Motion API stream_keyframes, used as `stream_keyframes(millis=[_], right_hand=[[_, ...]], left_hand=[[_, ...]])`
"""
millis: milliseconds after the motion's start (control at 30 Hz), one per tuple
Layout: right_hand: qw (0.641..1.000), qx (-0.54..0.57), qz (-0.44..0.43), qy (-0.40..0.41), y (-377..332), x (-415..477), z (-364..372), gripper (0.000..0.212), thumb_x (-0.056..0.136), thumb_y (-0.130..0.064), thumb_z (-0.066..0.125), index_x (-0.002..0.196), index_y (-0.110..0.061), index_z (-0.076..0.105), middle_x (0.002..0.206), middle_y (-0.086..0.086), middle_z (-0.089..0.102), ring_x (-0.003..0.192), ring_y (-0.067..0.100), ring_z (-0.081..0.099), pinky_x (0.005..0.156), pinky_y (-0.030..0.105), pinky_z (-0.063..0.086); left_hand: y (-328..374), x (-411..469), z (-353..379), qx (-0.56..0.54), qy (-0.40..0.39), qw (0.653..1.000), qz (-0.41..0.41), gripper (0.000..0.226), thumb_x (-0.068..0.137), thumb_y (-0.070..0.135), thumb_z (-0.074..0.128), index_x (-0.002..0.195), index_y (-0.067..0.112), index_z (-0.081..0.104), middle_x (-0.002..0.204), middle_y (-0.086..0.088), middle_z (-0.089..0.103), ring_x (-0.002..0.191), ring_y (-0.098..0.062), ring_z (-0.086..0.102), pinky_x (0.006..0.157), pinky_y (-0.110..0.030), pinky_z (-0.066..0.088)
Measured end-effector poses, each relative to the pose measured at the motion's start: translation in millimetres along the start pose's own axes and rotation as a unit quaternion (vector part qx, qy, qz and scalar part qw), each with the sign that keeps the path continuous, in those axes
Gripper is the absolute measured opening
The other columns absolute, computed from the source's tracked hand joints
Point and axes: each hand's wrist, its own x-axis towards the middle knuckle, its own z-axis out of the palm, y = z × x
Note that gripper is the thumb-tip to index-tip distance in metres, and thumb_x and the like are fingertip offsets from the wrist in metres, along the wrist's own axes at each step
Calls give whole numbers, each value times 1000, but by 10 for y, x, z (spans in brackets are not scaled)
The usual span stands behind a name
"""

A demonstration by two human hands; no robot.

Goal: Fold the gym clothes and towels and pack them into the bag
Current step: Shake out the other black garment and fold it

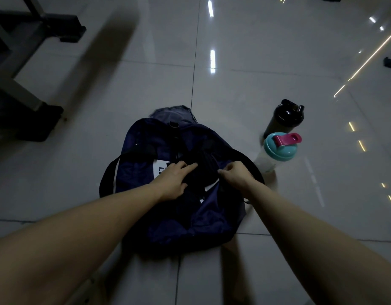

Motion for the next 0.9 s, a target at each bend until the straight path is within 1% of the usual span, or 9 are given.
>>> stream_keyframes(millis=[100, 200, 333, 433, 533, 600, 667, 767, 900], right_hand=[[1000, 15, 16, -5, -63, -39, 6, 15, 95, -18, 62, 83, -11, 61, 78, 10, 57, 68, 21, 55, 61, 29, 42], [997, 71, 17, -17, -117, -93, -83, 13, 92, -11, 63, 88, 1, 67, 79, 13, 58, 69, 23, 56, 60, 30, 45], [994, 103, 16, -31, -166, -244, -370, 14, 95, -11, 62, 82, -9, 63, 70, 6, 53, 61, 16, 50, 53, 26, 42], [995, 90, 21, -26, -148, -309, -580, 14, 97, -8, 56, 85, -8, 63, 70, 8, 51, 58, 16, 48, 46, 24, 41], [999, 38, 15, 21, -165, -239, -562, 17, 92, -14, 56, 85, -2, 66, 69, 11, 61, 56, 21, 57, 49, 30, 51], [998, -21, -7, 62, -230, -213, -444, 31, 84, -37, 62, 79, -6, 66, 72, 10, 69, 63, 27, 66, 63, 40, 60], [991, -99, -31, 89, -283, -211, -304, 40, 82, -54, 65, 82, -15, 64, 77, 5, 68, 74, 28, 66, 68, 41, 56], [984, -140, -43, 105, -308, -207, -193, 24, 89, -42, 62, 87, -18, 61, 84, 2, 65, 84, 27, 64, 67, 35, 47], [993, -76, -22, 86, -249, -151, -301, 17, 82, -33, 60, 80, -16, 65, 79, 6, 69, 77, 31, 69, 74, 48, 60]], left_hand=[[-8, 3, -8, -3, -1, 1000, 0, 76, 99, 20, 60, 160, 33, 17, 147, 0, 37, 131, -23, 38, 113, -39, 37], [-19, 1, -12, -4, -4, 1000, 0, 75, 99, 19, 59, 160, 32, 18, 149, 0, 37, 133, -24, 37, 113, -38, 36], [9, 21, -9, 26, -16, 1000, 5, 74, 100, 20, 57, 161, 33, 16, 152, -1, 35, 131, -23, 37, 110, -34, 37], [53, 43, 6, 73, -35, 997, 16, 75, 100, 18, 52, 161, 34, 13, 153, -4, 33, 131, -25, 36, 108, -36, 40], [127, 32, 12, 127, -42, 991, 17, 71, 101, 22, 48, 161, 35, 12, 158, -8, 26, 137, -29, 32, 109, -42, 40], [165, 16, 25, 157, -17, 987, 20, 60, 105, 34, 42, 160, 35, 19, 164, -9, 19, 145, -30, 23, 118, -45, 30], [181, -2, 58, 145, -10, 989, 7, 55, 106, 45, 35, 159, 37, 21, 169, -8, 7, 153, -29, 8, 125, -45, 13], [173, 9, 101, 87, -65, 994, -29, 58, 106, 56, 26, 160, 42, 10, 170, -6, -6, 156, -25, -9, 126, -44, -3], [213, 74, 169, 70, -119, 990, -38, 60, 104, 62, 20, 159, 45, 0, 169, -2, -13, 154, -23, -19, 124, -45, -11]])
